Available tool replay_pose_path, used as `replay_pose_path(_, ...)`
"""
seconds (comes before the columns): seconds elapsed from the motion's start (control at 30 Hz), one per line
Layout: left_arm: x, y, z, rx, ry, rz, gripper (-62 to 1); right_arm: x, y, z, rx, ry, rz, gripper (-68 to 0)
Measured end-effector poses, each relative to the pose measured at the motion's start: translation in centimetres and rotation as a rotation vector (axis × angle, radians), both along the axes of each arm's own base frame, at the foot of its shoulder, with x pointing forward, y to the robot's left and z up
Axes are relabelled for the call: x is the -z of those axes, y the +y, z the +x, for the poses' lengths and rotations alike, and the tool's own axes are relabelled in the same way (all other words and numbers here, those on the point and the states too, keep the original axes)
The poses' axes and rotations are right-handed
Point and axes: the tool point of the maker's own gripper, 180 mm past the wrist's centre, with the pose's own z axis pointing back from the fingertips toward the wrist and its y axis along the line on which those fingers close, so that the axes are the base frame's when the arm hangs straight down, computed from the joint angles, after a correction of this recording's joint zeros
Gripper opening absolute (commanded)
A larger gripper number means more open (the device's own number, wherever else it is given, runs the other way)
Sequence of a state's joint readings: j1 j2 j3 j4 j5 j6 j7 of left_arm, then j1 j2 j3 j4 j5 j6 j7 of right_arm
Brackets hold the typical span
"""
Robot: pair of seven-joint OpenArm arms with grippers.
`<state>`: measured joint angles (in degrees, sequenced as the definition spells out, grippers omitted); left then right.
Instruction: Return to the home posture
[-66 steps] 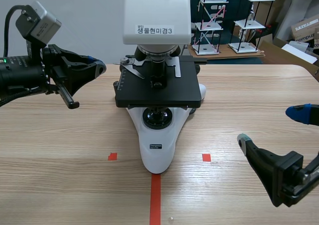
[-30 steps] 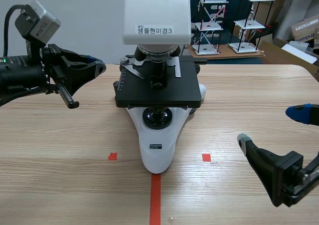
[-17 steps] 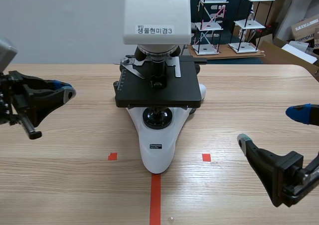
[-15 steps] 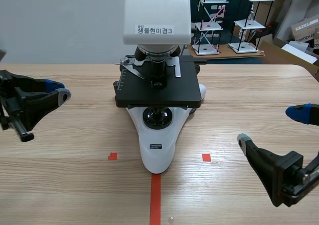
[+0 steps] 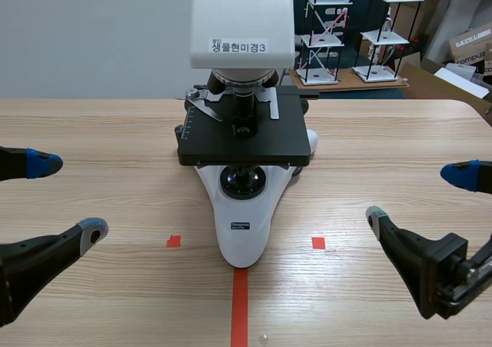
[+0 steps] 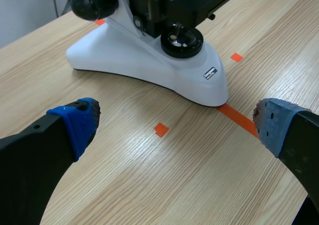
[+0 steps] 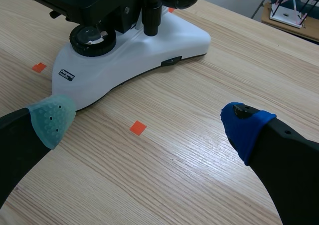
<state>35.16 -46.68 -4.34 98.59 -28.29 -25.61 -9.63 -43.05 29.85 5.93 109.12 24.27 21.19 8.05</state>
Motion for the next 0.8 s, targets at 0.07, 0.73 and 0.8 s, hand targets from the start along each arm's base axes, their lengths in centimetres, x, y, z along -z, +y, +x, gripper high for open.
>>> replay_pose_path(0.07, -0.6, -0.3, -0.5, -0.013, -0.01, -0.016, 1.4, 0.0, 0.0, 0.0, 0.0, 0.0, 0.0, -2.7)
replay_pose_path(0.73, -1.2, -2.1, -1.9, -0.045, -0.035, -0.041, 1.4, -0.1, 0.0, 0.0, -0.001, -0.007, 0.004, -2.7)
replay_pose_path(0.8, -1.2, -2.1, -1.9, -0.045, -0.035, -0.041, 1.4, -0.1, 0.0, 0.0, -0.001, -0.007, 0.004, -2.7)
